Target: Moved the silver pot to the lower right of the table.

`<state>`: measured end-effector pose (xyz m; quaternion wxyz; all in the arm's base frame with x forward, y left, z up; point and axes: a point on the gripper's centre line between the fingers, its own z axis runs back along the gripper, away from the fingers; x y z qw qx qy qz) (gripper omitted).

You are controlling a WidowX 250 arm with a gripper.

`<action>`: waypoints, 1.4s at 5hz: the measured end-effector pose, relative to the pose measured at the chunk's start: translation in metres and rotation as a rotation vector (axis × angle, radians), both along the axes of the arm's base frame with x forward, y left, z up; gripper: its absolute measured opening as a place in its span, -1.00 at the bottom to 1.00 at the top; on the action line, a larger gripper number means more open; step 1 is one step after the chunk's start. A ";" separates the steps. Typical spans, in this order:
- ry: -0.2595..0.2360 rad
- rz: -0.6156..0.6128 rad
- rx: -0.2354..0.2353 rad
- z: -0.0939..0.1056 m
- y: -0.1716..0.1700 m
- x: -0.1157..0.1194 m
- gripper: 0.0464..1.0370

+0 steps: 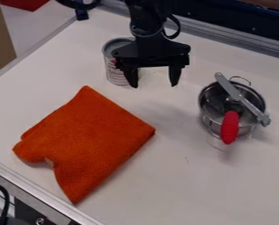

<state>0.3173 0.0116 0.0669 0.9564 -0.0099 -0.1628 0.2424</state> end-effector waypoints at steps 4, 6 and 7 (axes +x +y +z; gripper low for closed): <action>0.109 -0.017 -0.042 -0.011 -0.038 0.003 0.92; 0.145 -0.016 -0.029 -0.023 -0.078 0.007 0.92; 0.147 -0.011 -0.021 -0.029 -0.086 0.008 0.92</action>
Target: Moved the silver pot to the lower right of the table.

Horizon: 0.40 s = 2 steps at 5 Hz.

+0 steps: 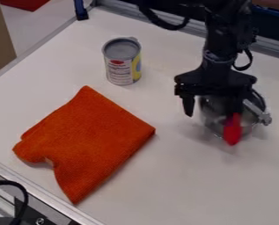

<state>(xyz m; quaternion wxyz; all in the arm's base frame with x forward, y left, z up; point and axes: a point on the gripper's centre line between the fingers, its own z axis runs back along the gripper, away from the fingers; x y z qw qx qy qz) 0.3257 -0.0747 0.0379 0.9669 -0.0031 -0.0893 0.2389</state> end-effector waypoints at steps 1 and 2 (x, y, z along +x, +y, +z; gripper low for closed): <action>-0.013 0.014 0.027 -0.002 -0.001 -0.002 0.92; -0.016 0.022 0.001 -0.002 0.006 -0.005 0.92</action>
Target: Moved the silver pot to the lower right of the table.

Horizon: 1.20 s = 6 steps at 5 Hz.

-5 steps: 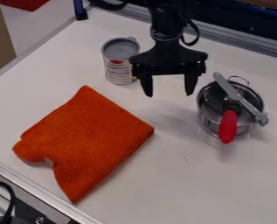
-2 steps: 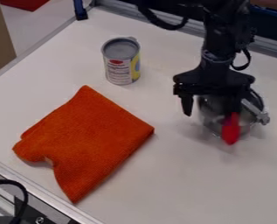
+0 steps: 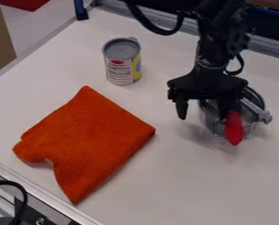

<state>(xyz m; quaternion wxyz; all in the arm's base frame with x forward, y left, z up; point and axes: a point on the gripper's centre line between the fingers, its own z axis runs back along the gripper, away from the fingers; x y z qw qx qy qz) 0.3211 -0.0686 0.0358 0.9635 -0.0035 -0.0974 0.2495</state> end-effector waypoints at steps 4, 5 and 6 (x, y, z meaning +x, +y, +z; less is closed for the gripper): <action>-0.005 0.017 0.026 -0.016 0.007 0.009 0.86; 0.002 -0.001 0.004 -0.016 0.008 0.010 0.33; -0.033 -0.017 0.032 -0.015 0.010 0.014 -0.27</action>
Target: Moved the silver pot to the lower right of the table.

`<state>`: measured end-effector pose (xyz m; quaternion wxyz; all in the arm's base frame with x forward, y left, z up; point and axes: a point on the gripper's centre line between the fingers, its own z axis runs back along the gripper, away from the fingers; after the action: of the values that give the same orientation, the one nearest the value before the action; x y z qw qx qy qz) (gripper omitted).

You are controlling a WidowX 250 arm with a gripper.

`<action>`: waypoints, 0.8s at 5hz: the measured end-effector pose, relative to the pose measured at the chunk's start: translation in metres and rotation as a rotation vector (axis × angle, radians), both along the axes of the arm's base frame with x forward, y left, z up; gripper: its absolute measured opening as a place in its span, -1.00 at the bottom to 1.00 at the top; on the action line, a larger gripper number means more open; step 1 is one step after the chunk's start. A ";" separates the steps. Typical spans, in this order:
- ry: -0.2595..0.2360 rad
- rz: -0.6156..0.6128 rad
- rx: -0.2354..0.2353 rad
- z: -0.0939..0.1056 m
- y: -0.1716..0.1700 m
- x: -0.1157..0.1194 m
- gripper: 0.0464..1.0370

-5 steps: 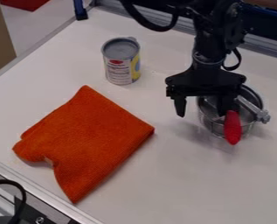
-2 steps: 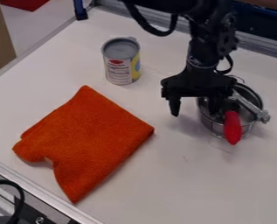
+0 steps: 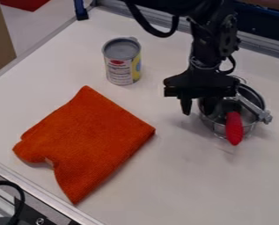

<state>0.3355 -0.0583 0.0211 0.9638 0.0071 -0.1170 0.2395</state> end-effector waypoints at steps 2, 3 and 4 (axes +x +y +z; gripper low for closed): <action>0.043 -0.032 0.007 -0.008 0.002 -0.001 -0.94; 0.056 -0.130 0.014 -0.010 0.006 -0.008 -0.96; 0.055 -0.252 0.037 -0.009 0.008 -0.020 -0.96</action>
<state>0.3151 -0.0501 0.0122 0.9888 0.0164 -0.0950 0.1139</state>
